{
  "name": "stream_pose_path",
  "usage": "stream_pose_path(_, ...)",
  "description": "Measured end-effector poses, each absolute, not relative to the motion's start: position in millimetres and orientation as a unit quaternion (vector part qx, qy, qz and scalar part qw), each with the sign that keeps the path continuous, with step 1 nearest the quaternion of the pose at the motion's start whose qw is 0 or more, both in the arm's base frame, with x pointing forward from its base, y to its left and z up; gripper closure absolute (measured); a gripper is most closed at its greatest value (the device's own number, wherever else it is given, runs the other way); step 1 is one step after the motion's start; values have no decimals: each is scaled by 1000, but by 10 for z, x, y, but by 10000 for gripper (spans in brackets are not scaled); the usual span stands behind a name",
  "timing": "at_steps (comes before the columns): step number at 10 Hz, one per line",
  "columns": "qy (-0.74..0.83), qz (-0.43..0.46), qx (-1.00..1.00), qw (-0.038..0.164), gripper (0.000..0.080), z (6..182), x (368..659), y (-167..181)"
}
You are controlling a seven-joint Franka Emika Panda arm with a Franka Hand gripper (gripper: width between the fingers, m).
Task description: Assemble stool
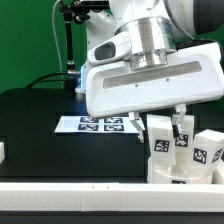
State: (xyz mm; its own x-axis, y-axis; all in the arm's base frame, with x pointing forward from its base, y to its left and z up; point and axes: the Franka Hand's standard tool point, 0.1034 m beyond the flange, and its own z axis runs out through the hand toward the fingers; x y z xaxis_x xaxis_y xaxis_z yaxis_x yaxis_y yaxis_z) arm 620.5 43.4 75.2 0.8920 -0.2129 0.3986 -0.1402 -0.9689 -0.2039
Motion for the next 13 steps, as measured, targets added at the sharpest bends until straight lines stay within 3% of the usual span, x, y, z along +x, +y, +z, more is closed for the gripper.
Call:
stream_pose_path(1, 92, -215, -969, 84, 476, 752, 6204, 429)
stream_pose_path(5, 105, -275, -955, 48, 476, 714, 6125, 251)
stream_pose_path(8, 105, -277, -954, 47, 448, 710, 6129, 251)
stream_pose_path(9, 105, -277, -954, 47, 257, 709, 6129, 251)
stream_pose_path(10, 104, -270, -956, 51, 172, 701, 6121, 266)
stream_pose_path(13, 102, -259, -959, 58, 157, 754, 6132, 280)
